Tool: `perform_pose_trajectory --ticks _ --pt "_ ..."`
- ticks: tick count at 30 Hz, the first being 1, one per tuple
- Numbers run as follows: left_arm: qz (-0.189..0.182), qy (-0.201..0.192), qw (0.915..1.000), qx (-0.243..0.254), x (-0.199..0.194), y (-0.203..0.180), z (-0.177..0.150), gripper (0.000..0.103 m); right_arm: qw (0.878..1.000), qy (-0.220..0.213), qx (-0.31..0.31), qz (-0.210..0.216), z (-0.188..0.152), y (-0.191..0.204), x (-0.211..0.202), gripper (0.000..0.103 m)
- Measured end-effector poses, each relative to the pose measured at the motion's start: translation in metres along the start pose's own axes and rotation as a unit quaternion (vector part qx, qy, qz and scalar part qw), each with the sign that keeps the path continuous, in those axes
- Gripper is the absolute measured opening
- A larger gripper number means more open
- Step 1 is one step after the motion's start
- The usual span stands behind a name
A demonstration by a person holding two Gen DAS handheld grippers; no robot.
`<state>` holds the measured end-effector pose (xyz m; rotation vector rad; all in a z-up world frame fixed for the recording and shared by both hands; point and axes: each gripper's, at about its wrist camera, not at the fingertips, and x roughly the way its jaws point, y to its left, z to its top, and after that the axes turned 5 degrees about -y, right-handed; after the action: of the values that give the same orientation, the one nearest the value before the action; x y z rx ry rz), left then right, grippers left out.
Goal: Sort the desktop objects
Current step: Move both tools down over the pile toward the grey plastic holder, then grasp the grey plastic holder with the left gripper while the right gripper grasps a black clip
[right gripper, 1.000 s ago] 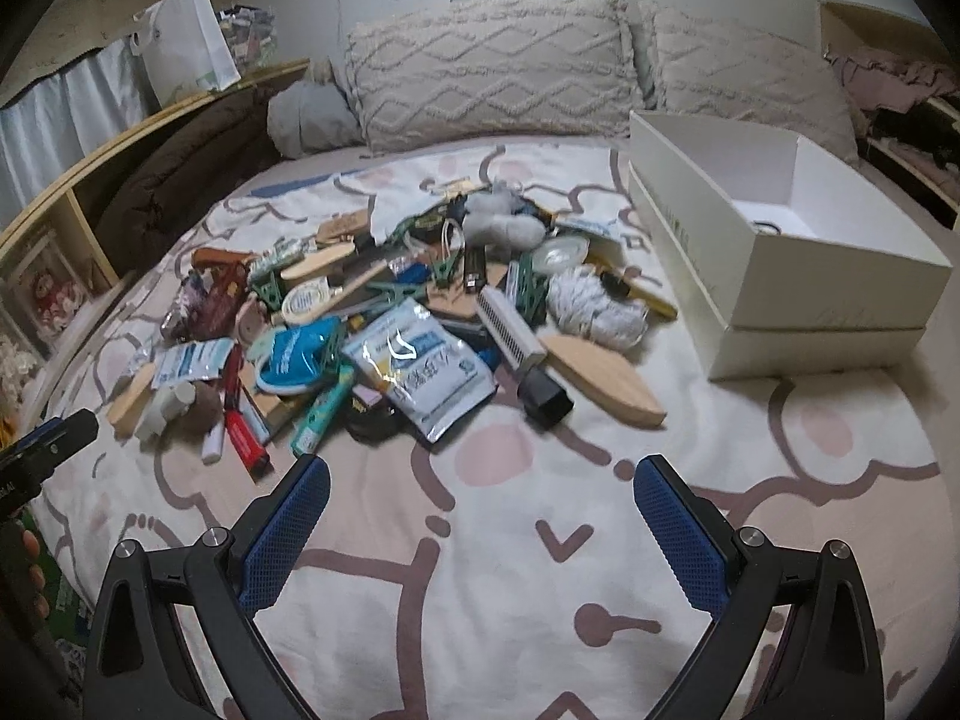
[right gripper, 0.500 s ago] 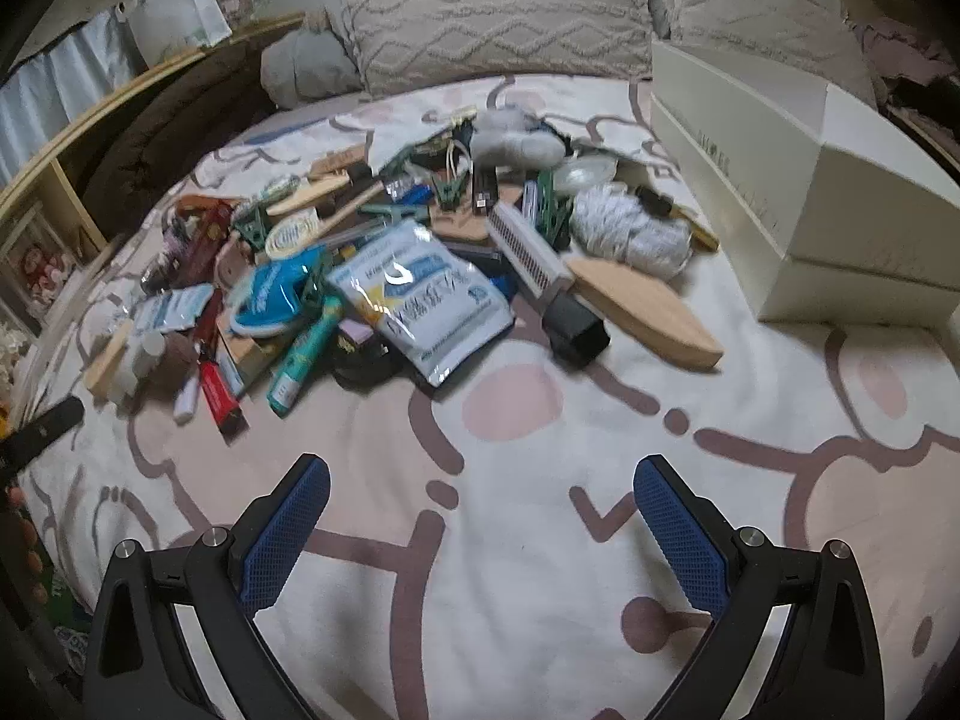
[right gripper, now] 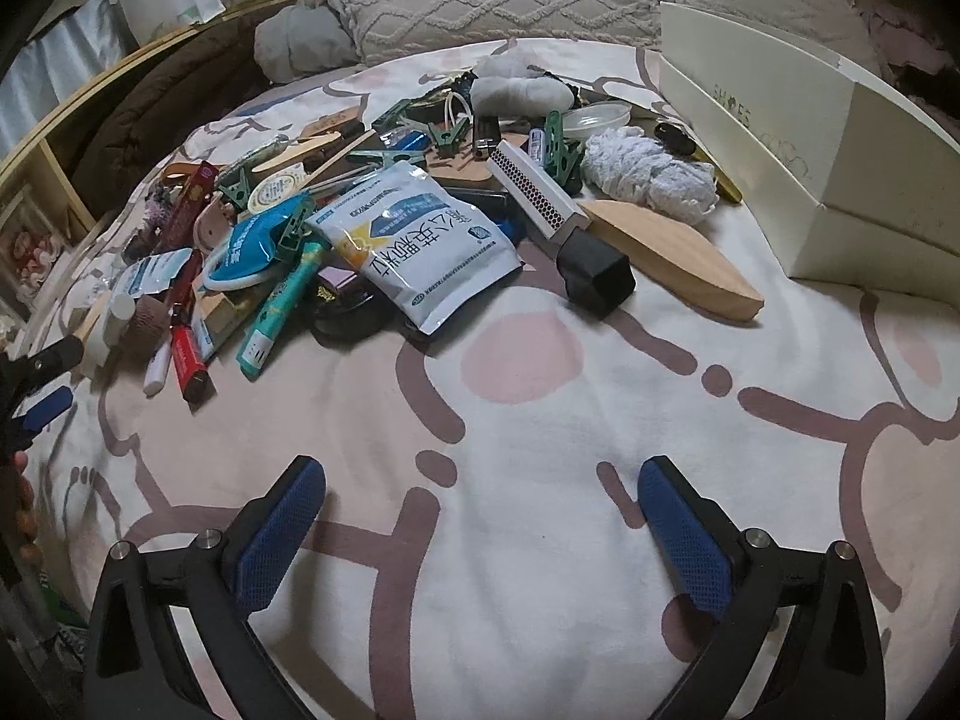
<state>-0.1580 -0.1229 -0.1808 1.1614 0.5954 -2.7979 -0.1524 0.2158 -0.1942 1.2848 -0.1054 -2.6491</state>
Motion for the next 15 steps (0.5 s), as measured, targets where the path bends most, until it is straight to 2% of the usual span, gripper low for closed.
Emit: perform_pose_trajectory --ticks 7,12,15 --pt "-0.012 -0.002 0.9995 -0.030 0.011 0.009 -0.001 0.103 1.000 -0.004 0.006 0.008 -0.001 -0.004 0.001 0.103" --pt "-0.008 -0.005 0.9997 -0.023 0.014 0.010 -0.003 0.103 1.000 0.002 -0.009 0.009 0.003 -0.005 0.005 0.103" --pt "0.000 -0.002 0.9999 -0.013 0.017 0.007 -0.004 0.103 1.000 -0.004 0.005 0.012 0.010 -0.011 0.006 0.103"
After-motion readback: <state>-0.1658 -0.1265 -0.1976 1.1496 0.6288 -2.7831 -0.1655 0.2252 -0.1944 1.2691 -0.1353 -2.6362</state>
